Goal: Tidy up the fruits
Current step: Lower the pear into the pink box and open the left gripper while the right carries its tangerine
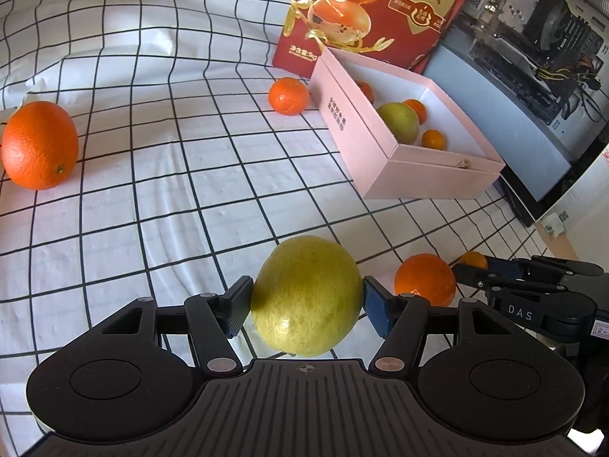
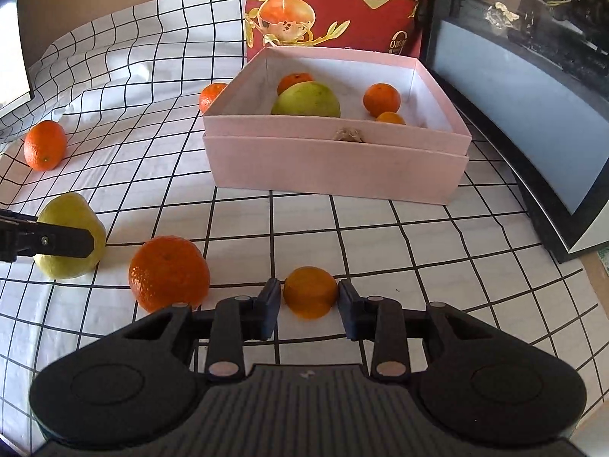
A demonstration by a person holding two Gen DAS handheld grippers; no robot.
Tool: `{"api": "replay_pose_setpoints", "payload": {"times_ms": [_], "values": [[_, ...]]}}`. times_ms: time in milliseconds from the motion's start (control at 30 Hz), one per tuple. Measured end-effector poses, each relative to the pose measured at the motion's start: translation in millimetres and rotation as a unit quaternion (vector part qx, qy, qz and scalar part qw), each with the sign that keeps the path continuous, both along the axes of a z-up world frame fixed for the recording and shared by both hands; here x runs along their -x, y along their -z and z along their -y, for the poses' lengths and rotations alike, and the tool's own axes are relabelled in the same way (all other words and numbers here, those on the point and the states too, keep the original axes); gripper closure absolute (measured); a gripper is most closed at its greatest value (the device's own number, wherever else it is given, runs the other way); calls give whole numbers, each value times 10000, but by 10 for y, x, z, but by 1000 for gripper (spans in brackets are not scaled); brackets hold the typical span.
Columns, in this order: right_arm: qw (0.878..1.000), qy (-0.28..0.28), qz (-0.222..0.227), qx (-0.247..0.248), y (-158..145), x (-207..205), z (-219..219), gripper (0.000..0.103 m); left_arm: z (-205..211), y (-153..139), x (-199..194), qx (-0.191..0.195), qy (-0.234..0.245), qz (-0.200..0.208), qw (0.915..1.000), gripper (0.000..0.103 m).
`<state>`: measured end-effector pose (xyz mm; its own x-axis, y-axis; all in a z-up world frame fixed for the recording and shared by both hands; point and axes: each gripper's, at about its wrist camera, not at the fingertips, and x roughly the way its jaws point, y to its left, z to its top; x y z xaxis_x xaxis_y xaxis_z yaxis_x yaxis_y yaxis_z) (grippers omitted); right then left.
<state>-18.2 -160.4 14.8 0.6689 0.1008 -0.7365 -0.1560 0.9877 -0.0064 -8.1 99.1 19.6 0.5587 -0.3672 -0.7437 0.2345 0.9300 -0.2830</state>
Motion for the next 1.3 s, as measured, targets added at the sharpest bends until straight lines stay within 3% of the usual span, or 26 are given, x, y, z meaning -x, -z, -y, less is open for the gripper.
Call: {"api": "replay_pose_setpoints", "payload": {"times_ms": [300, 600, 767, 900, 967, 1067, 1200, 1300], "values": [[9999, 21, 18, -140, -30, 20, 67, 74, 26, -5, 25, -71, -38, 85, 9999, 36], [9988, 229, 342, -268, -176, -23, 317, 74, 82, -168, -81, -61, -103, 204, 9997, 36], [9973, 223, 587, -376, -404, -188, 451, 74, 245, -622, -382, 282, -24, 611, 9977, 36], [9936, 40, 1029, -455, -864, -470, 512, 74, 565, -1166, -703, 326, 279, 1209, 9917, 36], [9914, -59, 1218, -478, -1125, -656, 518, 74, 803, -1317, -968, 540, 470, 1010, 9923, 36], [9894, -140, 1374, -457, -1467, -986, 504, 74, 1151, -1254, -1322, 935, 668, 481, 9922, 36], [9882, -196, 1484, -314, -1749, -1301, 550, 74, 1707, -894, -1569, 457, 929, 62, 9946, 36], [9902, -273, 1319, -380, -1801, -1452, 626, 74, 1978, -577, -1675, 177, 993, -367, 9942, 36]]}}
